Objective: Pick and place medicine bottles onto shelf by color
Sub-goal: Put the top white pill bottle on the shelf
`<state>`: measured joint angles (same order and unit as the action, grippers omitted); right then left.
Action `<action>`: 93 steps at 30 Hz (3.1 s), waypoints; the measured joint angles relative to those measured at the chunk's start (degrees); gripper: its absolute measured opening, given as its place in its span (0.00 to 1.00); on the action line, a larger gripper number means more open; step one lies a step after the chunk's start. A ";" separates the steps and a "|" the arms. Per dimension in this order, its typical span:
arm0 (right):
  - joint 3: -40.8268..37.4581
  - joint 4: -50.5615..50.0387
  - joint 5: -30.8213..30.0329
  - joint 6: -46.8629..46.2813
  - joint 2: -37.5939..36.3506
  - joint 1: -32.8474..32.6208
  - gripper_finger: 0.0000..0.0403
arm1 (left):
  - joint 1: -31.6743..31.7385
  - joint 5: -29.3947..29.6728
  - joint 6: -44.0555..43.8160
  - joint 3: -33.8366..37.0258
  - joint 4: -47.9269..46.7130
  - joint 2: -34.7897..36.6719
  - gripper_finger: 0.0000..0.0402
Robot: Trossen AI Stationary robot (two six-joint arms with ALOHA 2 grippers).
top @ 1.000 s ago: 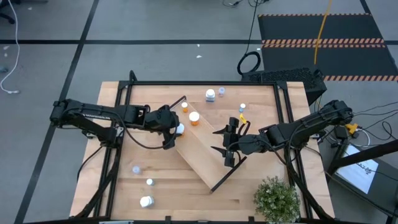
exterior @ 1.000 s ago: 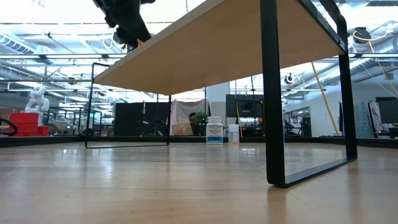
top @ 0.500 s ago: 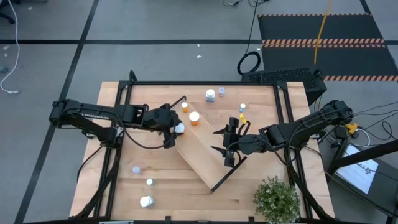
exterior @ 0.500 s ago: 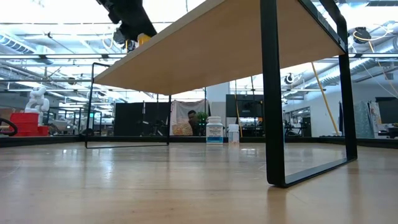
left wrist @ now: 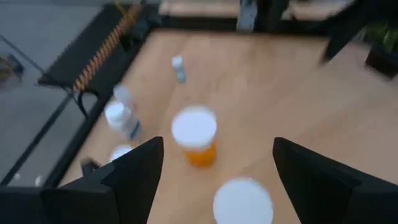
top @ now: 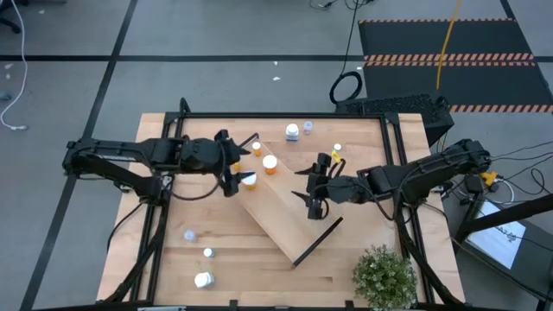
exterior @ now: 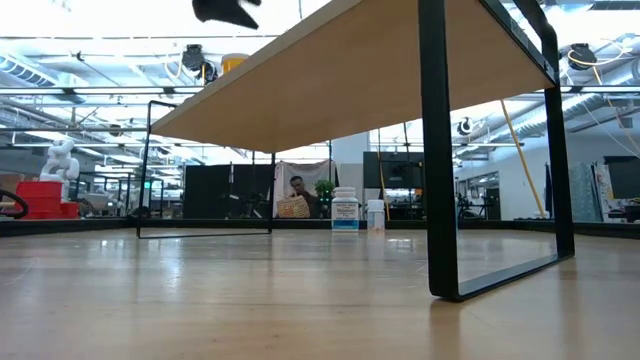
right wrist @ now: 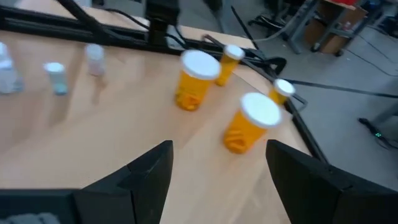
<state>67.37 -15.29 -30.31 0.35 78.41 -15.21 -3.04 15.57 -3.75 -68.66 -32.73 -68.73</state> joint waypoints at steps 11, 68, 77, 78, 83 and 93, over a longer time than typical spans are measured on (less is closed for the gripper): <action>0.02 -0.33 0.31 7.20 0.00 10.68 0.63 | -2.46 8.64 0.37 -0.14 -6.04 5.18 0.61; 0.72 13.83 49.10 13.91 19.21 52.84 0.64 | 1.20 15.98 3.72 15.10 -0.57 16.11 0.49; 0.70 13.45 48.28 13.84 23.22 52.60 0.73 | 1.22 15.94 4.77 15.10 0.05 15.83 0.50; 0.70 13.76 48.28 13.84 23.54 52.58 0.74 | 1.22 15.94 4.77 15.10 0.06 15.84 0.50; 2.00 14.18 48.09 14.18 25.24 52.60 0.74 | 1.22 15.84 5.08 15.10 0.23 15.85 0.48; 6.88 8.63 48.12 16.92 30.37 52.21 0.74 | 1.22 15.78 5.16 15.10 1.38 15.85 0.48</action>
<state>74.25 -6.66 17.81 17.28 108.78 36.99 -1.83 31.35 1.41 -53.56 -31.35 -52.88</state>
